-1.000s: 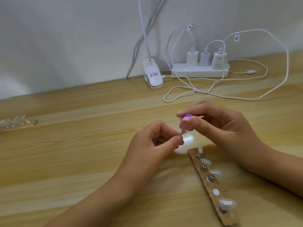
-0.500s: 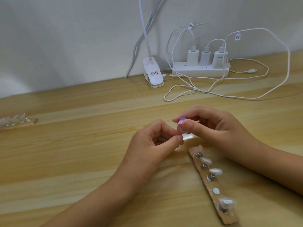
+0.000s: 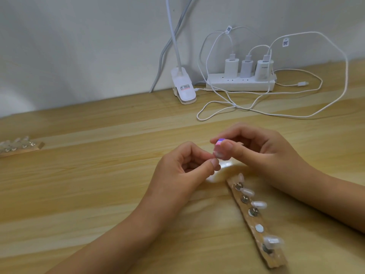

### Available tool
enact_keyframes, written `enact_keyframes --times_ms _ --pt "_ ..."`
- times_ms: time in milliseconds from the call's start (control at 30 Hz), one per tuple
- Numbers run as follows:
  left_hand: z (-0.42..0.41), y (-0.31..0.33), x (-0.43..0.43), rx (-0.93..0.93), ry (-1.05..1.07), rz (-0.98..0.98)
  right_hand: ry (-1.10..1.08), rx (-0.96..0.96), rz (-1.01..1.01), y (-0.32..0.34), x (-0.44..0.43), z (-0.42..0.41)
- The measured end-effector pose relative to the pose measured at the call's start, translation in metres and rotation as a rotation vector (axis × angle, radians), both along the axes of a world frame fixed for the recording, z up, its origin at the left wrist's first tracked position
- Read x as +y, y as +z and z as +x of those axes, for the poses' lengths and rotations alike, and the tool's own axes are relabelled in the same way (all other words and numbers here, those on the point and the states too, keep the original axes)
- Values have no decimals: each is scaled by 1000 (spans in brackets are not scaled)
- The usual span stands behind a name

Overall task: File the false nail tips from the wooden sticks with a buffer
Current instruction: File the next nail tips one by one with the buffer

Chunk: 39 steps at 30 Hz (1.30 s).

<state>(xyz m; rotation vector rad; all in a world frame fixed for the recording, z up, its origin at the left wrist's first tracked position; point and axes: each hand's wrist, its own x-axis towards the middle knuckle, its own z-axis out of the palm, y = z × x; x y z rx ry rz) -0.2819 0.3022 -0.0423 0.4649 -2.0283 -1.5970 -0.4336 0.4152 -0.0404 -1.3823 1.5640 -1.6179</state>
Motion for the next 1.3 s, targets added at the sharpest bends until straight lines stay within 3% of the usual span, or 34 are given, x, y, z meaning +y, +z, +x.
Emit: enact_keyframes --times_ms 533,667,1167,1300 --pt "1 -1 -2 -14 9 19 -18 59 -44 0 -2 2" --pt "-1 0 -1 -7 25 40 9 223 -181 1 -1 5" --pt "0 4 1 -37 -1 -4 -28 448 -162 -2 -1 3" --pt "0 4 0 -40 3 16 -54 396 -134 -2 -2 1"
